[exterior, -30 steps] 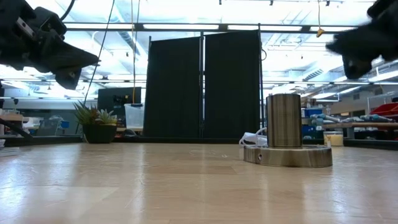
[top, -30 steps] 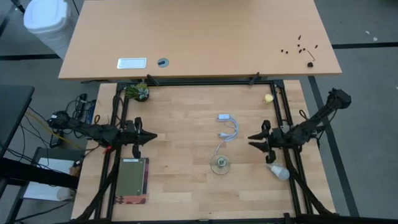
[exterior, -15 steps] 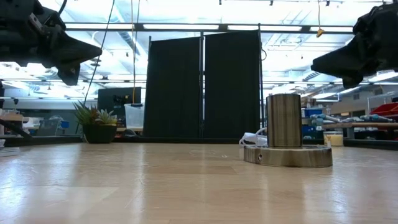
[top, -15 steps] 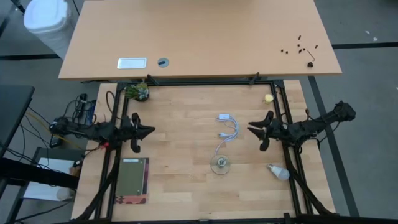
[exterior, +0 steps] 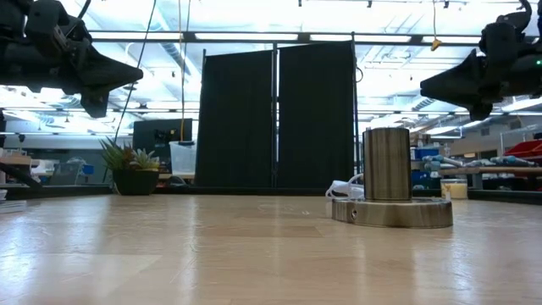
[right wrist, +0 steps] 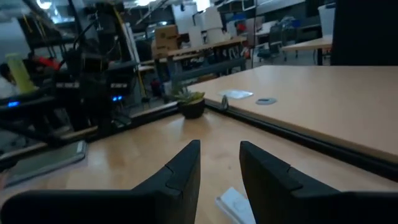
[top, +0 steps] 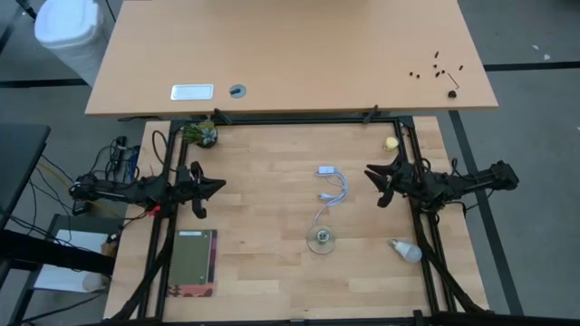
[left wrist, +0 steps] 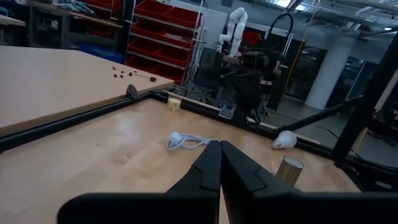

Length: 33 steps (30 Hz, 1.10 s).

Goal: Screw lightbulb
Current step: Return to Home Position

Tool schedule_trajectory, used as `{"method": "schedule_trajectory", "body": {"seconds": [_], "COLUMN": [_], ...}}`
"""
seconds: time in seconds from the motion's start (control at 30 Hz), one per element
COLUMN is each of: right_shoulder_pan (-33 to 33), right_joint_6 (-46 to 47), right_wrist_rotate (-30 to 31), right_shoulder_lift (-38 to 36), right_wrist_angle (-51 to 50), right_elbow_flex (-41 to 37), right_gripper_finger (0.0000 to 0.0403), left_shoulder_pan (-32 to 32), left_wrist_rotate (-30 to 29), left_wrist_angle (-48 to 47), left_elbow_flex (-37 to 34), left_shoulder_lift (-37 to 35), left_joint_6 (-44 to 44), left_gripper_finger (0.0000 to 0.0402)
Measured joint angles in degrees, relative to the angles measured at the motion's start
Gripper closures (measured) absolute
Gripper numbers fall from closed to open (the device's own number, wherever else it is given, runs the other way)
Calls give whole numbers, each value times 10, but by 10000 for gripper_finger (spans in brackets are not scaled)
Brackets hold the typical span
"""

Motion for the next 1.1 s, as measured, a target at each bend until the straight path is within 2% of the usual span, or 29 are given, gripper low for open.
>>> {"method": "schedule_trajectory", "body": {"seconds": [0.17,1.1], "right_shoulder_pan": [-9,3], "right_joint_6": [0,0], "right_wrist_rotate": [1,0], "right_shoulder_lift": [-34,-29], "right_wrist_angle": [2,4], "right_elbow_flex": [0,0], "right_gripper_finger": [280,281], "left_shoulder_pan": [0,0], "left_wrist_rotate": [0,0], "left_wrist_angle": [0,13], "left_elbow_flex": [0,0], "left_shoulder_lift": [0,0], "left_joint_6": [0,0], "left_gripper_finger": [390,390]}}
